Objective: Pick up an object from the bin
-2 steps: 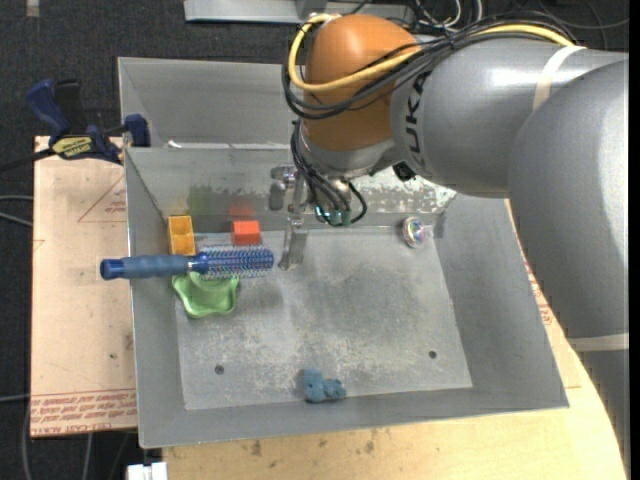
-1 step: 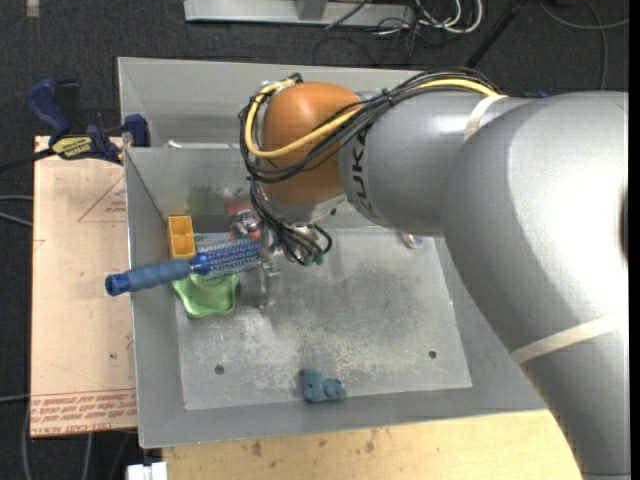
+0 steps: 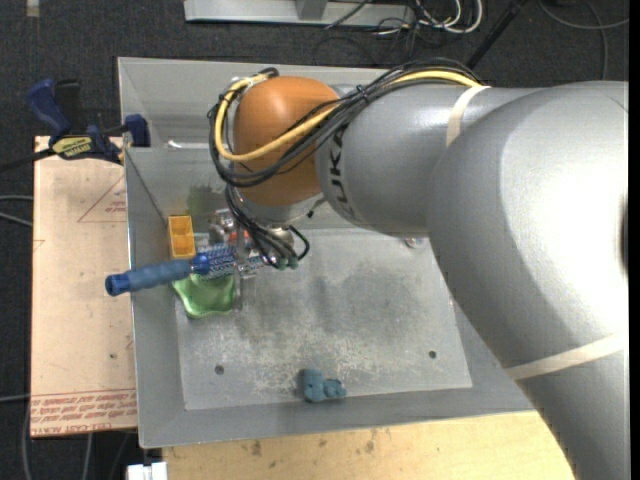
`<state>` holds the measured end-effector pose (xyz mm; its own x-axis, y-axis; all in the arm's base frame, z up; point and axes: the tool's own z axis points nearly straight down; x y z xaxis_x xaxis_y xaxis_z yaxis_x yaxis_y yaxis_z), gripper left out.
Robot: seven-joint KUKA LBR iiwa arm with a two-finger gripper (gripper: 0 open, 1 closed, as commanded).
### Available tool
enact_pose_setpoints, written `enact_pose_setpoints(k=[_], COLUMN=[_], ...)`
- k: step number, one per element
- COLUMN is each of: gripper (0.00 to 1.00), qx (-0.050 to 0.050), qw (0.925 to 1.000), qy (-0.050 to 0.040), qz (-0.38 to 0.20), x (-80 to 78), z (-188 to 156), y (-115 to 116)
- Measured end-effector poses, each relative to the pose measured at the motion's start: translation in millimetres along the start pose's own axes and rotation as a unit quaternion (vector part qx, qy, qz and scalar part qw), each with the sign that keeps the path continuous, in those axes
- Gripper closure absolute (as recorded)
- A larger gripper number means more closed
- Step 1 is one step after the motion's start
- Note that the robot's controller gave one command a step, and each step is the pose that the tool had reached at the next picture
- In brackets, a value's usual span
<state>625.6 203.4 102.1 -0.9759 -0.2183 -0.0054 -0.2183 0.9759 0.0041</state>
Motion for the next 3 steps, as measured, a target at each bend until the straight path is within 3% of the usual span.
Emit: enact_pose_setpoints(k=[1,2,3], gripper=[0.00,0.00,0.00], qx=[0.002,0.001,0.000], qw=[0.9999,1.0000,1.0000], qy=[0.0021,0.0016,0.0001], qz=[-0.013,0.002,0.002], x=[8.7,11.6,10.4], z=[2.2,32.6,31.4], y=[-7.4,-14.2,-13.8])
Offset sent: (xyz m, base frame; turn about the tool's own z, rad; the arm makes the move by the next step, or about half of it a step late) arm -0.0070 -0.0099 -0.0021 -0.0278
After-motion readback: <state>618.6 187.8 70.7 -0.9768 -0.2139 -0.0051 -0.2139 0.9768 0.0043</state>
